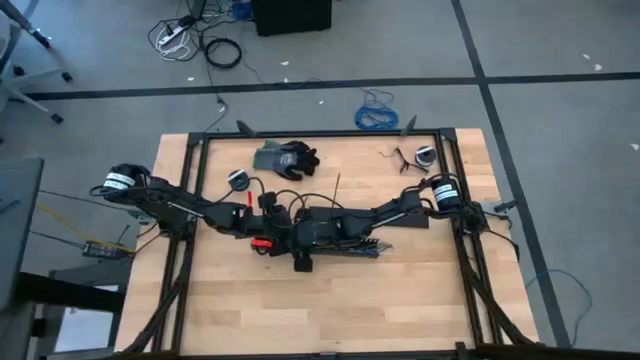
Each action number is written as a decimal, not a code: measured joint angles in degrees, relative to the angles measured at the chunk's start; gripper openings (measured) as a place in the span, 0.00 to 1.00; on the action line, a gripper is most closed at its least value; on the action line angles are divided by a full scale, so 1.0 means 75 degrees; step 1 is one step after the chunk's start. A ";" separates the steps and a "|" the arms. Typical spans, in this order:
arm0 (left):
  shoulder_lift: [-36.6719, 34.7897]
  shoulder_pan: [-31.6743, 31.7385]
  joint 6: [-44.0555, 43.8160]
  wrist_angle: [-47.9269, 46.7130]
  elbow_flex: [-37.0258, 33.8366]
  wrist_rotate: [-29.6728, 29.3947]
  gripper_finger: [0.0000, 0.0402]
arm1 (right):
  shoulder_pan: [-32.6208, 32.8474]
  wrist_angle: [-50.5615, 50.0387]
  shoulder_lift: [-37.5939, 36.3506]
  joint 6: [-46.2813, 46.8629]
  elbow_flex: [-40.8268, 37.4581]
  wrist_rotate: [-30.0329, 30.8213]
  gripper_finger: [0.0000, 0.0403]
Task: Ziptie cables
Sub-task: Put the cable wires in the black cable duct
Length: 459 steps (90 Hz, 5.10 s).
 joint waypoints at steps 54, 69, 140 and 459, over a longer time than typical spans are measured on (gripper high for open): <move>-0.0679 -0.0105 -0.0212 -0.1047 0.0269 -0.0242 0.00 | -0.0047 0.0063 -0.0038 0.0348 -0.0013 0.0377 0.78; -0.0679 -0.0105 -0.0374 -0.0860 0.0010 -0.0283 0.00 | -0.0047 0.0082 -0.0038 0.0263 -0.0013 0.0370 0.82; -0.0682 -0.0111 -0.0371 -0.0758 -0.0038 0.0187 0.01 | 0.0007 0.0355 -0.0041 0.0129 -0.0021 0.0123 0.76; -0.4710 -0.0157 -0.0831 -0.4101 0.0000 -0.1300 0.13 | 0.0106 0.1854 0.0271 0.0312 0.0016 0.1738 0.76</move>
